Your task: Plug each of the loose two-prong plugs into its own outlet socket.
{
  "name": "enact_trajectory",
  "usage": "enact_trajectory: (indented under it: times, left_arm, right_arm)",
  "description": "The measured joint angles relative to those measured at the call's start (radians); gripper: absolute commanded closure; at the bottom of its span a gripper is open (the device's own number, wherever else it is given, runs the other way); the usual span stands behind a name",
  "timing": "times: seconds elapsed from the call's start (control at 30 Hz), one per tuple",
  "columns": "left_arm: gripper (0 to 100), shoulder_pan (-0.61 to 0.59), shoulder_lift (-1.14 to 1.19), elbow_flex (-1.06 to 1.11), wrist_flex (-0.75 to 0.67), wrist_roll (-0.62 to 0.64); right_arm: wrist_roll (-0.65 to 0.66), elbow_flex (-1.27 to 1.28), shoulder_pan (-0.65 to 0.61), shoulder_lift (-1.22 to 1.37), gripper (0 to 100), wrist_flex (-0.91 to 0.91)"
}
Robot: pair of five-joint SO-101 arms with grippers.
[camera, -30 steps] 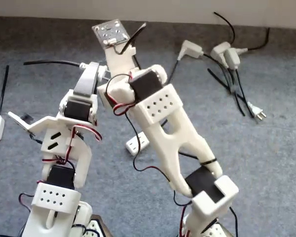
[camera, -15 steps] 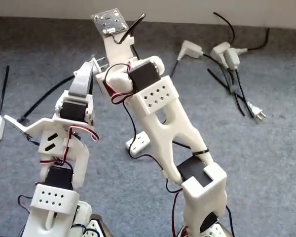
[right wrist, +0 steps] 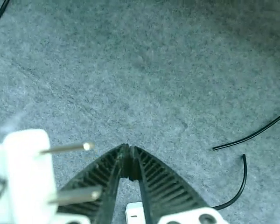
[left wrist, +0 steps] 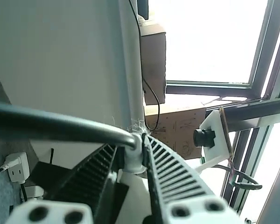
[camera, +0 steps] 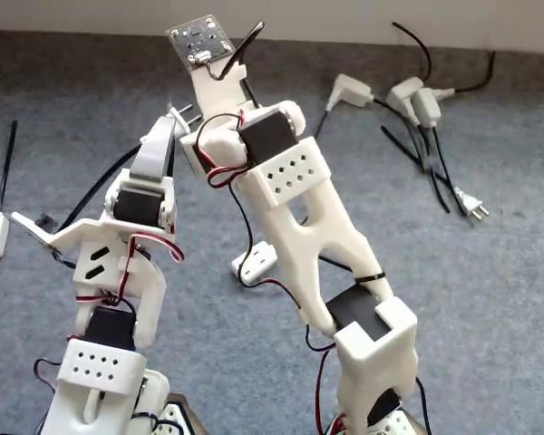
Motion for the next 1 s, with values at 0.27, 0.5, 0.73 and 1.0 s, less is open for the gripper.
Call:
enact_trajectory:
  times: [0.27, 0.5, 0.73, 1.0]
  left_arm:
    - [99, 0.038, -0.002, 0.002, 0.0, -0.005]
    - [99, 0.049, 0.003, 0.002, 0.0, -0.005]
    - [99, 0.052, -0.005, 0.008, -0.002, -0.005]
    - [99, 0.1, 0.006, 0.028, 0.005, -0.018]
  right_arm:
    - [0.002, -0.012, 0.015, 0.0, 99.0, -0.003]
    - [0.002, -0.017, 0.038, 0.0, 99.0, -0.002]
    - [0.003, -0.052, 0.043, 0.002, 99.0, 0.0]
    - [-0.002, -0.12, 0.1, 0.0, 99.0, -0.005]
